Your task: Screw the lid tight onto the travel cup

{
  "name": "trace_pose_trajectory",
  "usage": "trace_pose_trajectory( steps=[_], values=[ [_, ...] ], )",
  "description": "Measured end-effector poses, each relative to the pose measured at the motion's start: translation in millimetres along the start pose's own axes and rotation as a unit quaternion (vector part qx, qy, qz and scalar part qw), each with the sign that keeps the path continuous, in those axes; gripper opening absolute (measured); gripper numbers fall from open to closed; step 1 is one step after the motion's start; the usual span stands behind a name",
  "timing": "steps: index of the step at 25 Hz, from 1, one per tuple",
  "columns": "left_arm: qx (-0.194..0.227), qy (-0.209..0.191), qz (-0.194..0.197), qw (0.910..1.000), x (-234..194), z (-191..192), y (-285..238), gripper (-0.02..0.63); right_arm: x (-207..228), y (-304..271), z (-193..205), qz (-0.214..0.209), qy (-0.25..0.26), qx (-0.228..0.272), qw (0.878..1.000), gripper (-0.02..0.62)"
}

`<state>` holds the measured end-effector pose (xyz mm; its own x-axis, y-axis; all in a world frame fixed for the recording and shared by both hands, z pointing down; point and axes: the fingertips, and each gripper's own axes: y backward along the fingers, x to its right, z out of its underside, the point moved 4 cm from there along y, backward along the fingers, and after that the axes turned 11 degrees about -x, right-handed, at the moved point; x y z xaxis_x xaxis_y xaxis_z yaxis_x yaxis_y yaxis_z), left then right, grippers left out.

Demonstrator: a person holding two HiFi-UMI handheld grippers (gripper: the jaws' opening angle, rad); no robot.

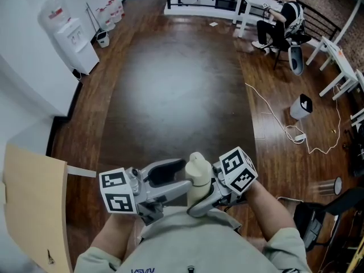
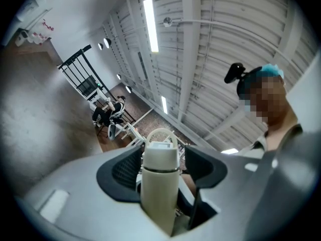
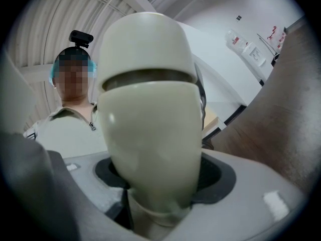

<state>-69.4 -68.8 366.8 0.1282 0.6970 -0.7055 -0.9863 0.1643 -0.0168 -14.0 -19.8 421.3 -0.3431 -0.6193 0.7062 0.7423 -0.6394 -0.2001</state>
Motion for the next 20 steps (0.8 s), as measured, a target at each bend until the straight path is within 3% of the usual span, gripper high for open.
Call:
trace_pose_trajectory(
  steps=[4, 9, 11, 14, 16, 18, 20],
  values=[
    [-0.012, -0.011, -0.013, 0.9998, 0.4, 1.6, -7.2, 0.307, 7.3, -0.4, 2.2, 0.028, -0.010, -0.008, 1.000, 0.327],
    [-0.036, -0.038, -0.065, 0.9966, -7.2, 6.4, -16.8, 0.313, 20.1, -3.3, 6.5, 0.085, -0.025, -0.032, 0.996, 0.327],
    [-0.042, -0.036, -0.062, 0.9965, -8.8, 8.4, -20.1, 0.314, 19.9, -4.4, 7.2, 0.090, -0.026, -0.035, 0.995, 0.327],
    [-0.045, -0.026, -0.018, 0.9985, -7.6, 9.9, -21.5, 0.299, 14.6, -8.0, 6.5, 0.066, -0.018, -0.033, 0.997, 0.325],
    [-0.050, -0.021, 0.038, 0.9978, -6.1, 8.4, -21.0, 0.296, 5.9, -10.1, 3.9, 0.025, -0.006, -0.027, 0.999, 0.327],
    [-0.049, -0.015, 0.117, 0.9918, -3.3, 5.5, -20.1, 0.295, -7.3, -10.7, -1.0, -0.025, 0.007, -0.016, 1.000, 0.327],
    [-0.042, -0.019, 0.198, 0.9791, -0.9, 2.0, -18.4, 0.295, -18.8, -11.3, -7.2, -0.064, 0.019, -0.002, 0.998, 0.327]
  ],
)
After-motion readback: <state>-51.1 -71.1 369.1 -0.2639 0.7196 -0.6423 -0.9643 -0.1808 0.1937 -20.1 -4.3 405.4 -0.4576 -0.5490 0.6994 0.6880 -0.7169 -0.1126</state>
